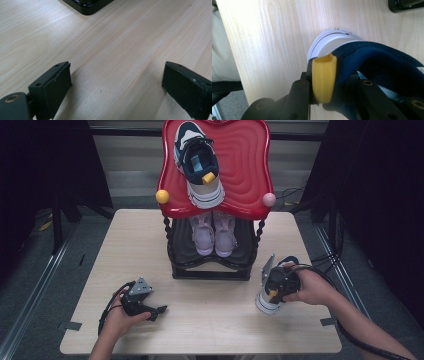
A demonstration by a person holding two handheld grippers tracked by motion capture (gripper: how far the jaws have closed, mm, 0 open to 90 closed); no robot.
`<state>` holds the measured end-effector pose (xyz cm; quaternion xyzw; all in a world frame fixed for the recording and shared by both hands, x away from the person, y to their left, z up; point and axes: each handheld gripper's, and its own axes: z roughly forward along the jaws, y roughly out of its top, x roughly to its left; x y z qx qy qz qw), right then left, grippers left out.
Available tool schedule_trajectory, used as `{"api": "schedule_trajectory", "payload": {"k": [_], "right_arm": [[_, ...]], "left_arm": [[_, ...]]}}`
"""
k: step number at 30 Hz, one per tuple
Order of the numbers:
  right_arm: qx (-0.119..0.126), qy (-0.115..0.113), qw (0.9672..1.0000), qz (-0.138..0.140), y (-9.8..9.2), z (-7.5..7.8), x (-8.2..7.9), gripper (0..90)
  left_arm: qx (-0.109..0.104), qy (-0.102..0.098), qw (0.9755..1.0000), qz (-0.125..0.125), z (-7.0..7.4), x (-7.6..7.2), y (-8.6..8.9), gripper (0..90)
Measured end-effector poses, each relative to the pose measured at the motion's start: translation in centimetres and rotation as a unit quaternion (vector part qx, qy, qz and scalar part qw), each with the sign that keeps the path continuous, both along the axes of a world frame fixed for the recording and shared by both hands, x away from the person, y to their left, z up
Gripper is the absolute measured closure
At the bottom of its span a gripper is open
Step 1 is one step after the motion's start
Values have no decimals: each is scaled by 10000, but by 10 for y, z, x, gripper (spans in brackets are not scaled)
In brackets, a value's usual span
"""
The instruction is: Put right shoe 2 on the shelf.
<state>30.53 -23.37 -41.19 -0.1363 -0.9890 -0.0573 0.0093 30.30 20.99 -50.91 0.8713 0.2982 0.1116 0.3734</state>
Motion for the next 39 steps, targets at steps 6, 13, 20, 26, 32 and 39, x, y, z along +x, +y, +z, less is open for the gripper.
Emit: {"api": "schedule_trajectory", "payload": {"k": [6, 13, 20, 26, 32, 39], "right_arm": [[27, 79, 9995, 317, -9, 14, -3, 733], [-63, 98, 9991, 419, -15, 37, -8, 732], [69, 138, 9993, 353, -17, 38, -8, 728], [97, 296, 9990, 333, -14, 14, -11, 719], [202, 257, 9992, 220, -17, 4, -15, 709], [344, 193, 9992, -112, -18, 2, -13, 675]], "left_arm": [[4, 2, 10000, -20, 0, 0, 0, 83], [29, -20, 10000, -31, 0, 1, 1, 83], [30, -20, 10000, -34, 0, 1, 1, 83], [13, 1, 10000, -24, 0, 0, 0, 83], [50, -13, 10000, -43, 0, 1, 1, 83], [40, -9, 10000, -39, 0, 1, 1, 83]]}}
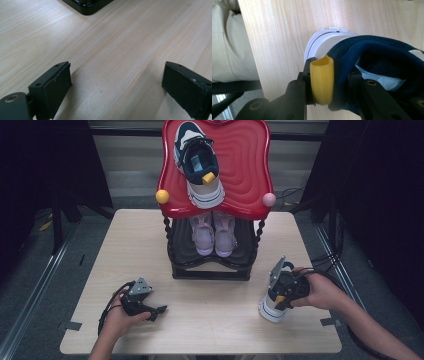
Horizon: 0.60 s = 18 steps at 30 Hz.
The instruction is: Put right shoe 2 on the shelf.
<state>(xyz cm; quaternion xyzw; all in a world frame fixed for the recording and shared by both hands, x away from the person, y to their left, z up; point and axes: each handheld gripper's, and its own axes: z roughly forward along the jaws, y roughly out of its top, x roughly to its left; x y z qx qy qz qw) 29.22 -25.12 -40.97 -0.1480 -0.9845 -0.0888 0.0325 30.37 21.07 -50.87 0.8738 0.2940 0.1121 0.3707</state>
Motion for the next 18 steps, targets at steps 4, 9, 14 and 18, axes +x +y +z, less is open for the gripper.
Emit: {"api": "schedule_trajectory", "payload": {"k": [4, 9, 14, 18], "right_arm": [[-103, 162, 9987, -475, 5, 1, 1, 604], [-184, 345, 9961, -786, 10, 0, 4, 583], [-418, 402, 9940, -927, 14, -8, 3, 603], [-391, 453, 9920, -1112, 14, -7, 4, 683]], "left_arm": [[-1, 5, 10000, 2, 0, 0, 0, 83], [-11, 13, 10000, 6, 0, 0, 0, 82], [5, -4, 10000, 6, 0, 0, 0, 83], [3, -1, 10000, 6, 0, 0, 0, 83]]}}
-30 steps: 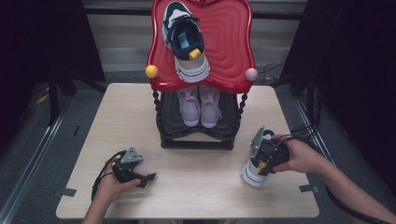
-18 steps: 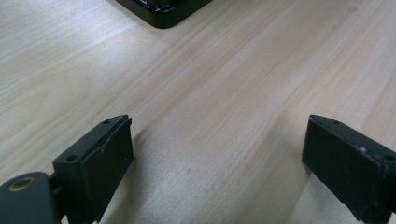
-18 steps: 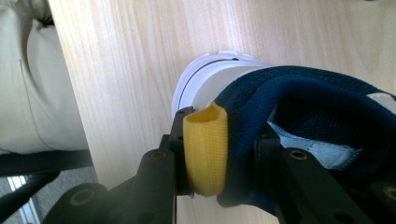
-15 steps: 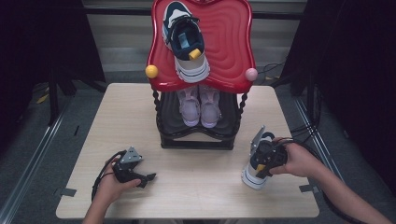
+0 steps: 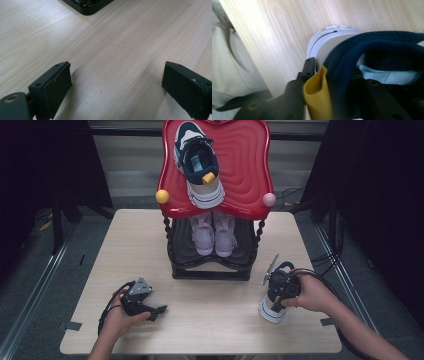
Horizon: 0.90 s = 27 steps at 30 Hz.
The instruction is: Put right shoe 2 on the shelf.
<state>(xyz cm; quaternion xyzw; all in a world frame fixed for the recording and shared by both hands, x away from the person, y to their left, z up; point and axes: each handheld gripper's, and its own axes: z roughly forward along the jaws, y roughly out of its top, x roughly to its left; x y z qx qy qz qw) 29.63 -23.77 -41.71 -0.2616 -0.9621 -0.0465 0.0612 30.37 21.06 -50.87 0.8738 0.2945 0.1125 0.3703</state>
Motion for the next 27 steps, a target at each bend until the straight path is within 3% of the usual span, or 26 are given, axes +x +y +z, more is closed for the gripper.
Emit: {"api": "schedule_trajectory", "payload": {"k": [2, 7, 10, 12, 13, 14, 19, 27], "right_arm": [[143, 127, 9998, -67, -2, -1, 1, 705], [217, 307, 9993, -30, -1, 2, -4, 729], [147, 264, 9994, 167, -1, 7, -7, 730], [122, 278, 9994, 144, -1, 13, -9, 731], [158, 213, 9992, 287, -2, 16, -9, 731], [167, 236, 9994, 197, -1, 20, -10, 730], [46, 45, 9981, 621, -3, 43, -11, 731], [-36, -145, 9965, 825, -6, 90, -14, 730]], "left_arm": [[2, -2, 10000, -1, 0, 0, 0, 83], [-1, 1, 10000, 1, 0, 0, 0, 83], [-1, -1, 10000, 0, 0, 0, 0, 83], [-4, -7, 10000, -1, 0, 0, 0, 83], [-29, -6, 10000, 20, 0, 0, 0, 83], [-29, -6, 10000, 20, 0, 0, 0, 83], [-21, -15, 10000, -8, 0, 0, 0, 81], [13, 16, 10000, -73, 0, 0, -1, 57]]}}
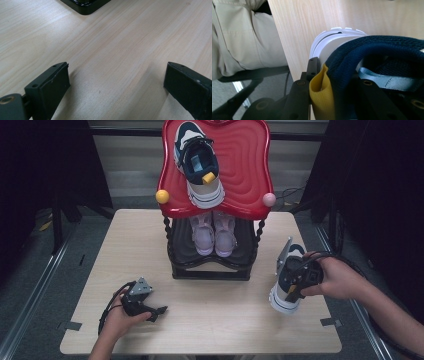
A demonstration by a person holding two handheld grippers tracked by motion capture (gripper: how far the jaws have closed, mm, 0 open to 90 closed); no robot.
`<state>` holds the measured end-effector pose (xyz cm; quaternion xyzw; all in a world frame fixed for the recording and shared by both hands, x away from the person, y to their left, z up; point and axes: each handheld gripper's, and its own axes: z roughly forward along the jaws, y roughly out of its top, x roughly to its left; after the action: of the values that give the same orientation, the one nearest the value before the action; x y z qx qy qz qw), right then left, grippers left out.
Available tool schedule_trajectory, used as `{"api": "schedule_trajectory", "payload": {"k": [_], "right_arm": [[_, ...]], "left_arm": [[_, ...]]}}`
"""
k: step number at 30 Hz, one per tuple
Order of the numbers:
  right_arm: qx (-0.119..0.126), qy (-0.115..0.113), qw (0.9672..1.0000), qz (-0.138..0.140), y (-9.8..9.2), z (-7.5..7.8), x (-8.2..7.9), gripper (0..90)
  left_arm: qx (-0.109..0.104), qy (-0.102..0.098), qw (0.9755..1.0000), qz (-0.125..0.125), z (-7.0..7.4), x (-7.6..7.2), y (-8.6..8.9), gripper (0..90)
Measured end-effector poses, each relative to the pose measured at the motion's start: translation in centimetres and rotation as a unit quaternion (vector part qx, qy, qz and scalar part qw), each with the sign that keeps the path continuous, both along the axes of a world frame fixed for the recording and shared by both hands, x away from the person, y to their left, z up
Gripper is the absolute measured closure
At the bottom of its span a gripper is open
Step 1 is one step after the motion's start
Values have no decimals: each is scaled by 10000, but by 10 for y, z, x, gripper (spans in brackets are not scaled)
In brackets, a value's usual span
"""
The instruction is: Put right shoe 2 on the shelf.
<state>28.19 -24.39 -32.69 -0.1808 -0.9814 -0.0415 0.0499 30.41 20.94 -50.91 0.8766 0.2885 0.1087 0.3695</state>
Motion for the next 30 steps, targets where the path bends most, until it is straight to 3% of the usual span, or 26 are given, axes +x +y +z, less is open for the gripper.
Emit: {"api": "schedule_trajectory", "payload": {"k": [4, 17, 30], "right_arm": [[-7, -120, 9996, 257, -3, 20, 1, 730], [-41, -464, 9984, 324, -13, 95, 6, 728], [-127, -940, 9945, 433, -17, 166, 20, 728]], "left_arm": [[18, 14, 10000, -55, 0, 0, -1, 33], [96, 42, 9999, -126, -1, 2, -3, 0], [82, 29, 9999, -119, -1, 2, -3, 0]]}}
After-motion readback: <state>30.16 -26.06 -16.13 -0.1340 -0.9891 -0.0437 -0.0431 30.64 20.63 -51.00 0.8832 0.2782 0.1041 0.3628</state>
